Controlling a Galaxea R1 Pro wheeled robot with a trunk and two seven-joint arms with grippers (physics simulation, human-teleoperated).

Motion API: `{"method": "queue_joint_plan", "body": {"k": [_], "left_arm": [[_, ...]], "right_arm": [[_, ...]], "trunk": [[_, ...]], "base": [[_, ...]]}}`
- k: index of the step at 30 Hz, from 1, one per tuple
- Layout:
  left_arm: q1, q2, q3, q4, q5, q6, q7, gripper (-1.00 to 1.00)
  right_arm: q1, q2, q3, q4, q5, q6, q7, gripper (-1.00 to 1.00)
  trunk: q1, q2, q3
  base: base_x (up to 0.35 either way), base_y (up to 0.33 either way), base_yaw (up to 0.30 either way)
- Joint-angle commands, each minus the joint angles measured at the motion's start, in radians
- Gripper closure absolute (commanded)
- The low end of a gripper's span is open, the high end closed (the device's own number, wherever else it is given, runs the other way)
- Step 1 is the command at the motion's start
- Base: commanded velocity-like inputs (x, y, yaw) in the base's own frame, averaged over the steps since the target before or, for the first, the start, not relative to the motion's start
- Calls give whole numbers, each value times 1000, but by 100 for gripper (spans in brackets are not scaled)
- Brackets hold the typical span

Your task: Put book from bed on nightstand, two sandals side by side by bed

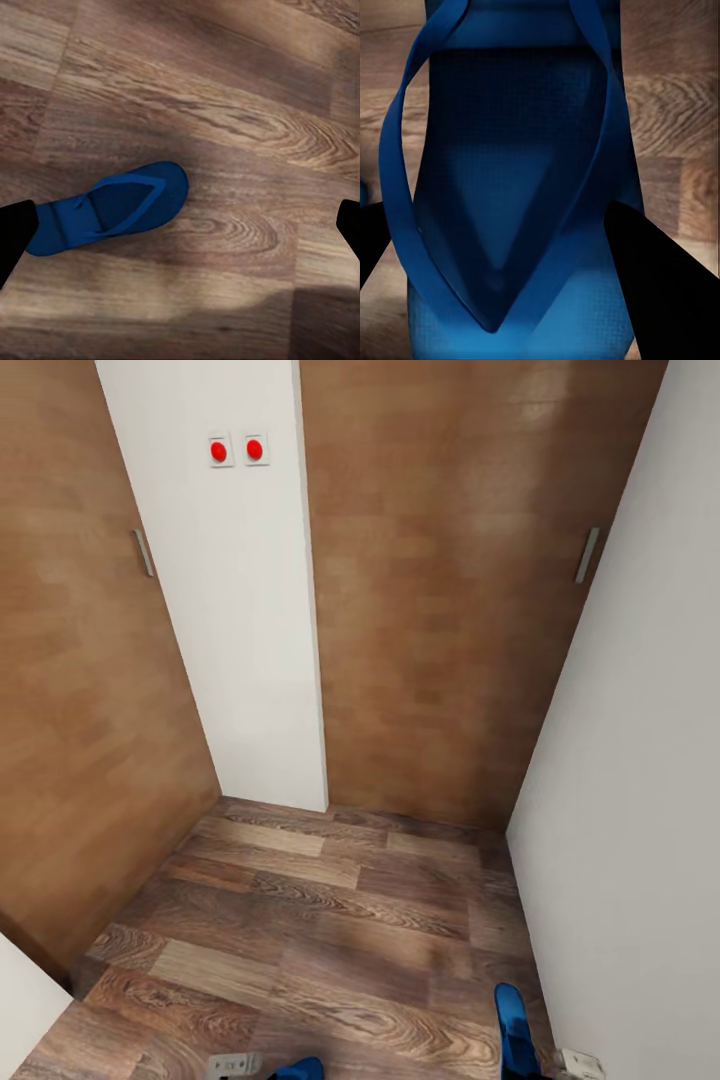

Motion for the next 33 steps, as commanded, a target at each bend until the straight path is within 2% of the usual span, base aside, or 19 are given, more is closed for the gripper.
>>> {"method": "queue_joint_plan", "body": {"k": [1, 6, 18, 26, 33], "left_arm": [[-1, 0, 2, 1, 8, -1, -6, -100], [-1, 0, 3, 1, 8, -1, -6, -100], [-1, 0, 2, 1, 8, -1, -6, -100], [-1, 0, 1, 1, 8, 0, -6, -100], [-1, 0, 2, 1, 8, -1, -6, -100]], "right_arm": [[-1, 0, 0, 1, -5, -2, 3, 100], [-1, 0, 0, 1, -5, -1, 3, 100], [-1, 0, 0, 1, -5, -1, 3, 100], [-1, 0, 0, 1, -5, -1, 3, 100], [-1, 0, 0, 1, -5, -2, 3, 100]], "trunk": [[0, 0, -1], [0, 0, -1], [0, 0, -6], [0, 0, -6], [0, 0, -6]], "base": [[39, -54, 16], [13, -18, 38], [6, -7, 251], [154, -177, 30], [29, -33, 1]]}}
